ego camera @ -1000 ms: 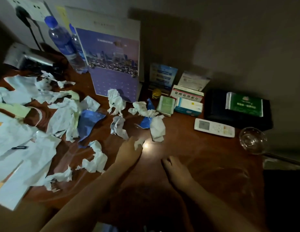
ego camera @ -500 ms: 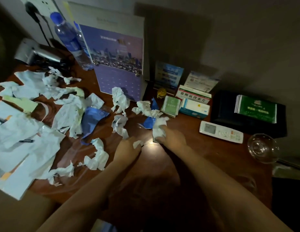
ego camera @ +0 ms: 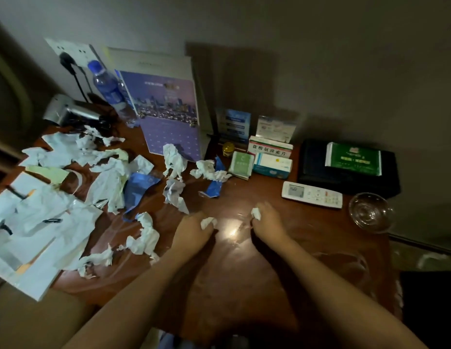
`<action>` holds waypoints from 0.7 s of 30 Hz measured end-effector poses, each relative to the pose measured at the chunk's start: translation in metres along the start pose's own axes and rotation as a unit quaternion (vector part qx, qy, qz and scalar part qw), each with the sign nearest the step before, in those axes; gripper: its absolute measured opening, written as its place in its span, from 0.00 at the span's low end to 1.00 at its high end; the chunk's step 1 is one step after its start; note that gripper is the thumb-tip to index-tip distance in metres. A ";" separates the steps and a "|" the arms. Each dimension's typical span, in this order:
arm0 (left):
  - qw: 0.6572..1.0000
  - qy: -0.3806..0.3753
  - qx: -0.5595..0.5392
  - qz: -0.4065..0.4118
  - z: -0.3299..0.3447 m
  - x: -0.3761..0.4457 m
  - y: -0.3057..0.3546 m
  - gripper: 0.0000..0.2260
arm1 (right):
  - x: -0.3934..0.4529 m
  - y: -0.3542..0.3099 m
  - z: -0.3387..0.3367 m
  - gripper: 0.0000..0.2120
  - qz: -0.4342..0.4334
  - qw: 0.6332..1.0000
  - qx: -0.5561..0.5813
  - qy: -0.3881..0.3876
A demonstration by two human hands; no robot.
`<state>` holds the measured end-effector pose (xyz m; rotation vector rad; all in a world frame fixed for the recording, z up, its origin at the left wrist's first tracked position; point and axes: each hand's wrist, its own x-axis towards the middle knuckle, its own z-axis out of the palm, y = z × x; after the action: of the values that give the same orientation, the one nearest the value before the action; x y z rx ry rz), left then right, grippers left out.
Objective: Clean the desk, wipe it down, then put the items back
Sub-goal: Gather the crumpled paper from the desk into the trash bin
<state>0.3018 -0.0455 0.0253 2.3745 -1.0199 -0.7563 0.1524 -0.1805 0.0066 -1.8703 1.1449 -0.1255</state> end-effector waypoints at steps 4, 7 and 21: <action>0.999 -0.006 0.010 0.043 0.006 -0.020 0.021 0.13 | -0.029 -0.012 -0.022 0.13 0.024 0.994 0.107 0.009; 0.995 -0.022 0.023 0.098 0.005 -0.033 0.034 0.14 | -0.058 -0.017 -0.031 0.10 0.015 0.987 0.159 0.013; 0.968 -0.069 -0.049 0.235 0.013 -0.116 0.059 0.08 | -0.218 0.015 -0.015 0.13 0.108 0.977 0.085 0.165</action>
<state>0.1963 0.0029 0.0857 1.9032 -1.4932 -0.7724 0.0114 -0.0290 0.0795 -1.5994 1.5056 -0.4110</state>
